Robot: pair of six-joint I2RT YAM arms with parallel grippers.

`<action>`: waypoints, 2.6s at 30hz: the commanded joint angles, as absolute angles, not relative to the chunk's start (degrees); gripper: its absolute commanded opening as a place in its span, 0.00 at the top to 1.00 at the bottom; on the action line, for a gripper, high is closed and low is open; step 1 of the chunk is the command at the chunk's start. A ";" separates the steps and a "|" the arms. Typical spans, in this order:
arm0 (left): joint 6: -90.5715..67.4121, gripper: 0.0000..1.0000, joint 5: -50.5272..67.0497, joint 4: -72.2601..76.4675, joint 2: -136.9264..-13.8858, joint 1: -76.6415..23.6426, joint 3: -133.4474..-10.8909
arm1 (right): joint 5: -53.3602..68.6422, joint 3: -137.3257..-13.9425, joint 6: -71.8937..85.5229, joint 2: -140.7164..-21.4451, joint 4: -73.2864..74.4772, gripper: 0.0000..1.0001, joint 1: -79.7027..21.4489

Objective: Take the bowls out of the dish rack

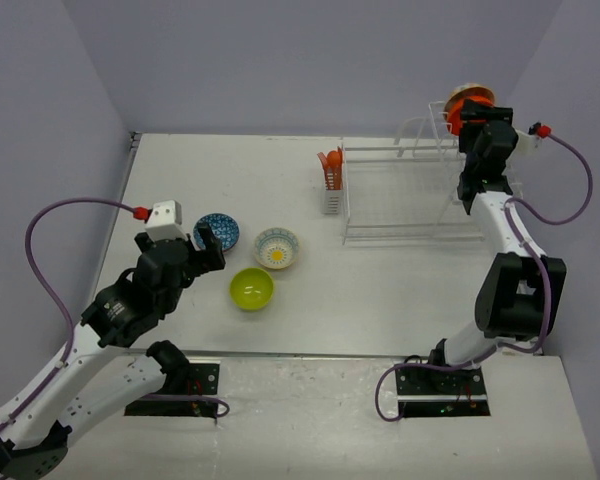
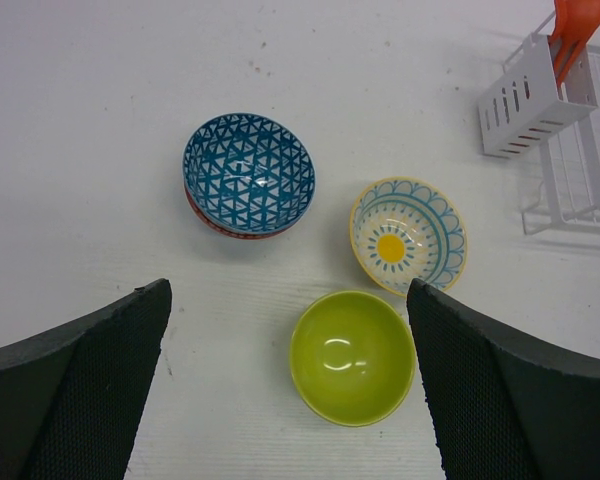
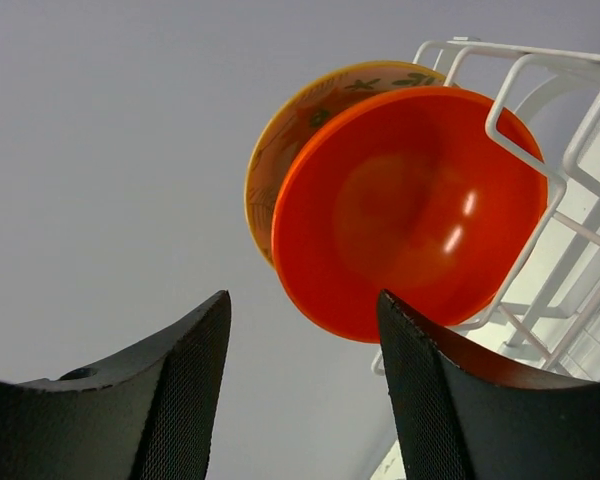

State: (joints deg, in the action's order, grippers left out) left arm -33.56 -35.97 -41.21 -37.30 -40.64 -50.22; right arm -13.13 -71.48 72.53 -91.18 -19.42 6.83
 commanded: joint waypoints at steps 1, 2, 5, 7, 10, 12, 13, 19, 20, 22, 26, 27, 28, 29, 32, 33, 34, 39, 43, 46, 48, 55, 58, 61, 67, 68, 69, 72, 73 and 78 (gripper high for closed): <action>-32.17 0.00 -35.42 -39.02 -36.48 -40.78 -49.83 | -16.08 -73.92 74.27 -92.63 -21.61 0.39 7.03; -32.08 0.00 -35.16 -38.94 -36.47 -40.78 -49.75 | -15.91 -74.09 74.27 -93.33 -22.14 0.40 7.12; -31.82 0.00 -34.63 -38.58 -36.82 -40.78 -49.66 | -16.08 -74.53 74.27 -94.65 -23.99 0.41 7.12; -31.73 0.00 -34.54 -38.67 -37.00 -40.78 -49.75 | -16.26 -75.67 73.48 -95.45 -24.08 0.42 7.12; -31.64 0.00 -34.28 -38.58 -36.83 -40.78 -49.66 | -16.70 -77.08 72.25 -96.06 -23.91 0.45 7.21; -31.47 0.00 -33.93 -38.32 -36.65 -40.78 -49.66 | -17.14 -77.34 71.98 -96.06 -23.91 0.45 7.21; -31.38 0.00 -33.84 -38.23 -36.56 -40.78 -49.57 | -16.88 -77.43 71.81 -96.33 -24.43 0.45 7.38; -31.11 0.00 -33.31 -38.06 -36.74 -40.78 -49.48 | -16.35 -77.60 71.19 -97.29 -26.63 0.55 7.47; -31.11 0.00 -33.31 -38.06 -36.65 -40.78 -49.48 | -16.52 -77.69 71.19 -97.38 -26.63 0.57 7.47; -31.11 0.00 -33.22 -37.97 -36.48 -40.78 -49.48 | -16.79 -77.70 71.19 -97.47 -27.15 0.57 7.47; -31.03 0.00 -33.05 -37.88 -36.12 -40.78 -49.39 | -17.23 -77.26 71.19 -97.47 -28.12 0.70 7.47; -30.94 0.00 -32.96 -37.79 -36.12 -40.78 -49.31 | -17.14 -76.91 71.37 -97.56 -29.00 0.74 7.38; -30.85 0.00 -32.87 -37.79 -36.04 -40.78 -49.31 | -17.05 -76.73 71.45 -97.56 -29.35 0.80 7.47; -30.85 0.00 -32.87 -37.71 -35.95 -40.78 -49.31 | -17.14 -76.73 71.37 -97.56 -29.44 0.81 7.47; -30.85 0.00 -32.78 -37.71 -36.03 -40.78 -49.31 | -17.23 -76.29 71.37 -97.56 -30.50 0.83 7.47; -30.76 0.00 -32.78 -37.71 -35.95 -40.78 -49.31 | -17.05 -76.12 71.45 -97.56 -31.02 0.84 7.47; -30.85 0.00 -32.87 -37.71 -35.86 -40.78 -49.31 | -17.14 -76.03 71.63 -97.56 -31.11 0.87 7.47; -30.85 0.00 -32.78 -37.71 -35.68 -40.78 -49.22 | -16.79 -75.24 71.19 -97.91 -33.66 0.88 7.47; -30.85 0.00 -32.78 -37.71 -35.77 -40.78 -49.22 | -17.22 -74.71 70.23 -98.26 -35.77 0.77 7.47; -30.85 0.00 -32.43 -37.79 -35.51 -40.78 -49.22 | -17.23 -73.74 69.87 -98.79 -39.28 0.76 7.47; -30.76 0.00 -32.17 -37.53 -35.25 -40.78 -49.13 | -16.18 -72.95 70.22 -99.23 -42.87 0.74 7.47; -30.41 0.00 -31.55 -37.27 -35.24 -40.87 -49.04 | -18.63 -74.44 68.91 -100.11 -41.58 0.77 7.03; -30.41 0.00 -31.38 -37.27 -34.98 -40.87 -49.04 | -17.76 -77.25 68.55 -100.72 -36.83 0.76 7.03; -30.41 0.00 -31.38 -37.18 -34.54 -40.96 -48.96 | -17.49 -77.96 69.87 -101.25 -36.30 0.77 7.12; -30.32 0.00 -31.38 -37.18 -34.28 -41.22 -48.96 | -14.77 -82.09 68.73 -103.36 -32.53 0.80 7.56; -30.32 0.00 -31.38 -37.18 -34.28 -41.22 -48.96 | -14.68 -82.87 68.73 -103.79 -32.35 0.81 7.56; -30.32 0.00 -31.38 -37.18 -34.28 -41.31 -48.87 | -14.42 -83.23 68.56 -104.06 -32.00 0.81 7.65; -30.32 0.00 -31.38 -37.18 -34.19 -41.40 -48.87 | -13.10 -84.11 68.47 -104.59 -31.55 0.81 7.82; -30.32 0.00 -31.38 -37.18 -34.28 -41.40 -48.87 | -13.10 -84.11 68.38 -104.59 -31.64 0.82 7.91; -30.32 0.00 -31.38 -37.09 -34.19 -41.40 -48.87 | -12.13 -83.06 69.61 -104.06 -32.51 0.91 8.35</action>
State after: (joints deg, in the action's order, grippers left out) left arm -31.83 -31.51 -39.88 -34.57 -41.08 -48.95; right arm -13.10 -81.19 69.04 -104.01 -29.91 7.94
